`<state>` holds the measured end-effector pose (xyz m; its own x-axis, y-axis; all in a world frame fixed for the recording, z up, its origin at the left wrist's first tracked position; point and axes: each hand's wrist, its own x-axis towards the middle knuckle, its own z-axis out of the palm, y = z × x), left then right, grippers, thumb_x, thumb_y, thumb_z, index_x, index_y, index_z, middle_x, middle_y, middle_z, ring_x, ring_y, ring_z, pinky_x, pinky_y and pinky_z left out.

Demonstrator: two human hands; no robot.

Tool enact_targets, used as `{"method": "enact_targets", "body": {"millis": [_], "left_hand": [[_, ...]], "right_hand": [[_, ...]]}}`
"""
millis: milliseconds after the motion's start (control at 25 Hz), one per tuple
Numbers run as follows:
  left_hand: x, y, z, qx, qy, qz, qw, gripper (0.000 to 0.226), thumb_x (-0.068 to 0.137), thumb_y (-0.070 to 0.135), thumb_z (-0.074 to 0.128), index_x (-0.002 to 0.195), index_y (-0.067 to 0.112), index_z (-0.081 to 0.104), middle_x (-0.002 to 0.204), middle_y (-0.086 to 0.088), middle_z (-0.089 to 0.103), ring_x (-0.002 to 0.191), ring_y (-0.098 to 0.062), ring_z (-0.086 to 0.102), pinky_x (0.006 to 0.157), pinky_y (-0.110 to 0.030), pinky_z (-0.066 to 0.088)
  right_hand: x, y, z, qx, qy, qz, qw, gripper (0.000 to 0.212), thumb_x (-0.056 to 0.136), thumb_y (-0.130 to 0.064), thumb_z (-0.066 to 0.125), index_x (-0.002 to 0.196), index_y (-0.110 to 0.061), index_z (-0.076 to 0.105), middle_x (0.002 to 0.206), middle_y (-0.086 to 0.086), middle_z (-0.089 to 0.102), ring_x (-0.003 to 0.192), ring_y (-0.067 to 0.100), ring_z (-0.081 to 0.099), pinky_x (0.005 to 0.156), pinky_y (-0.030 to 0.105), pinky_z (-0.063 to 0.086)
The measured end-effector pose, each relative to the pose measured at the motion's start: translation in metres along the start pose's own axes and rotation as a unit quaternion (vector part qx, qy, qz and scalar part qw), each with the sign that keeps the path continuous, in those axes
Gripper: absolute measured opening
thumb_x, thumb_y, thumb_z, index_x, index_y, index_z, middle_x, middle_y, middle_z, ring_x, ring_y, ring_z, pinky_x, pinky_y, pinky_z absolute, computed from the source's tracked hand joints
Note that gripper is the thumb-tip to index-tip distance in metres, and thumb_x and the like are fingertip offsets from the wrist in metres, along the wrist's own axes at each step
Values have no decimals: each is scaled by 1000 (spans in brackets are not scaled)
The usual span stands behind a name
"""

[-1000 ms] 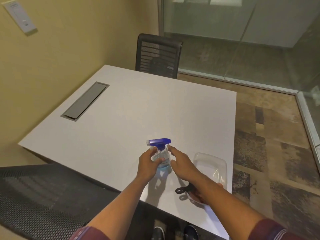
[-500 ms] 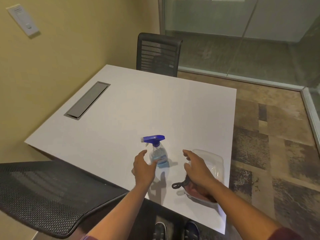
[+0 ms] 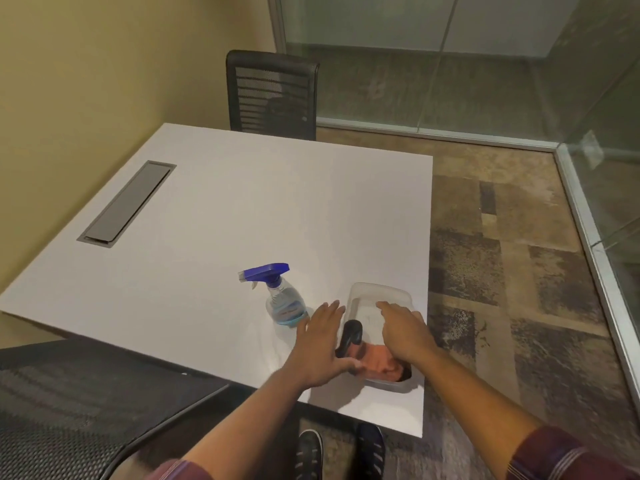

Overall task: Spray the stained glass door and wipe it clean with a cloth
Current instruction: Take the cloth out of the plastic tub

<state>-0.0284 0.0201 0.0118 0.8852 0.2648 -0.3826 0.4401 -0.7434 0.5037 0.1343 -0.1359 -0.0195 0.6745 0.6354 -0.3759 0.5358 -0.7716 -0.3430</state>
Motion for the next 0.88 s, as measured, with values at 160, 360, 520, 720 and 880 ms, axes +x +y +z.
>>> {"method": "enact_targets", "body": {"millis": [160, 360, 520, 720, 880], "left_hand": [[24, -6, 15, 135, -63, 30, 988, 130, 85, 85, 67, 175, 25, -5, 187, 1, -11, 173, -27, -12, 139, -63, -5], [32, -14, 25, 184, -72, 26, 980, 132, 82, 95, 57, 175, 24, -5, 187, 0, -6, 173, -27, -13, 133, -63, -14], [31, -15, 26, 196, -73, 37, 977, 136, 80, 100, 48, 174, 23, -13, 186, -2, -16, 172, -30, -18, 131, -65, -17], [30, -13, 26, 206, -90, 42, 974, 144, 72, 105, 51, 174, 27, -13, 184, -3, -21, 171, -32, -19, 131, -66, -17], [23, -15, 23, 153, -75, 32, 985, 146, 71, 104, 55, 174, 25, -15, 185, -2, -19, 172, -30, -16, 134, -63, -12]], "right_hand": [[-6, 12, 2, -195, -92, -43, 976, 51, 110, -38, 44, 157, -19, 43, 154, 12, 61, 161, 39, 28, 130, 65, 3], [-9, 16, 4, -291, -150, -62, 943, 59, 110, -55, 31, 150, -20, 55, 146, 12, 68, 164, 41, 21, 127, 72, -16], [-9, 10, -5, -241, -110, -61, 962, 43, 101, -27, 53, 144, -20, 53, 130, 10, 72, 145, 36, 44, 129, 68, -5], [-24, -1, -18, -87, -14, -33, 996, 50, 95, -19, 60, 145, -23, 51, 128, 7, 67, 122, 33, 62, 113, 48, 42], [-41, -7, -37, 91, 46, 14, 995, 52, 93, -13, 63, 142, -25, 50, 122, 0, 57, 100, 20, 62, 75, 33, 47]]}}
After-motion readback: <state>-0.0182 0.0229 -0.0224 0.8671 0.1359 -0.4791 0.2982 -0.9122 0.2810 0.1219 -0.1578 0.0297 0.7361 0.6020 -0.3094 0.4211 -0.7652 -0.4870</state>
